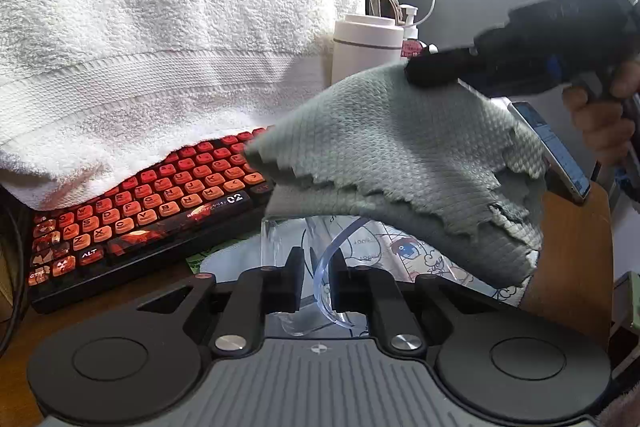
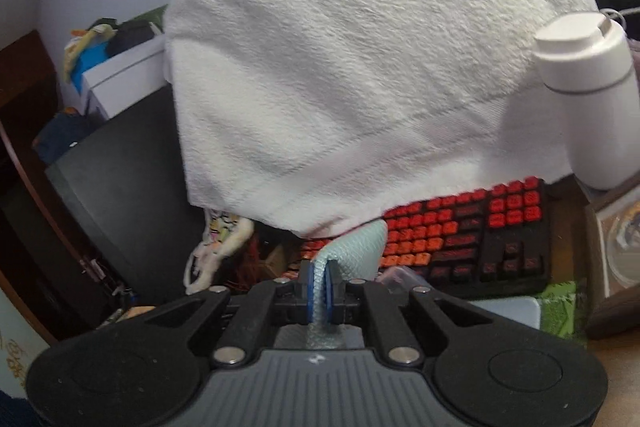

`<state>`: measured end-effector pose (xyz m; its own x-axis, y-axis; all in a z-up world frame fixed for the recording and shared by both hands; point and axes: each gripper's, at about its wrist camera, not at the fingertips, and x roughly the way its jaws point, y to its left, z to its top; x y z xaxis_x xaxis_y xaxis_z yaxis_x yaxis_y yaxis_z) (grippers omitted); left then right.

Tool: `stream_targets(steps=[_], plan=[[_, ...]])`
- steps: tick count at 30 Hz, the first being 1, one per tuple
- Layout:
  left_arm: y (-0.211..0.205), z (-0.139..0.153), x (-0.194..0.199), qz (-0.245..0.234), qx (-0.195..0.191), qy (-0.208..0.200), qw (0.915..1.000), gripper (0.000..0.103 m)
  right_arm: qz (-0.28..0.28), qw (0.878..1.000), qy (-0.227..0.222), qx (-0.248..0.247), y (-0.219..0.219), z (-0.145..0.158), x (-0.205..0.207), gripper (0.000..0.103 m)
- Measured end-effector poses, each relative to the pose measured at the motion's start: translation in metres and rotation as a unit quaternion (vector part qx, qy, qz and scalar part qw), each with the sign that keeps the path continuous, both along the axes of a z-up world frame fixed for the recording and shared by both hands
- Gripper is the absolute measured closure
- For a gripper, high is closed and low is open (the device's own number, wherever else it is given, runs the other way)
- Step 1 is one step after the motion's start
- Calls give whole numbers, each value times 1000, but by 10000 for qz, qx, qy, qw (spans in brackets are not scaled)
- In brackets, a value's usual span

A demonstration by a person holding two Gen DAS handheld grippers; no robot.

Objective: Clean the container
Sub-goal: 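Grasp the pale green cloth with the right gripper while the left gripper holds the cup, then lift the cup with the left gripper while the right gripper brings the cloth over it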

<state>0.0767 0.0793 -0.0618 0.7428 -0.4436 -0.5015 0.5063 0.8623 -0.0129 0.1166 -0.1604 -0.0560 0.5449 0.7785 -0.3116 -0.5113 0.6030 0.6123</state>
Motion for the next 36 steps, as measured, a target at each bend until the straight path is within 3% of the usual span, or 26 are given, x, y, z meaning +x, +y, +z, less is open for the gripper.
stream_targets(steps=[4,5,7,8,9,11,15,23,31,33,36], plan=[[-1,-1,4,-11,-14,76,10000,90,-72,9998,149,105,-10,-15,-1,92],[-2,-2,5,-13,-14,89,10000,89,-79,9997,197,144,-12,-17,-1,87],[-2,-2,6,-13,1,93,10000,89,-132,9993,258,228,-15,-20,-1,66],[-3,-2,6,-11,10,93,10000,89,-156,9991,262,299,-17,-22,-1,50],[-3,-2,6,-10,20,93,10000,88,-178,9988,261,375,-19,-23,-1,44],[-3,-3,6,14,39,104,9999,85,-208,9979,309,526,-23,-26,1,44],[-5,-4,7,27,121,147,9998,75,-270,9965,535,577,-28,-29,5,16],[-11,-6,8,-36,272,139,9995,69,-761,9931,148,-885,-9,-20,-7,12],[-13,-6,8,-36,281,147,9995,69,-319,9894,-612,-1278,-11,-18,-10,12],[-13,-6,8,-50,290,149,9995,69,-324,9919,-358,-1171,-13,-19,-5,12],[-14,-6,8,-72,305,152,9994,65,-159,9935,-390,-1060,-14,-22,-4,12]])
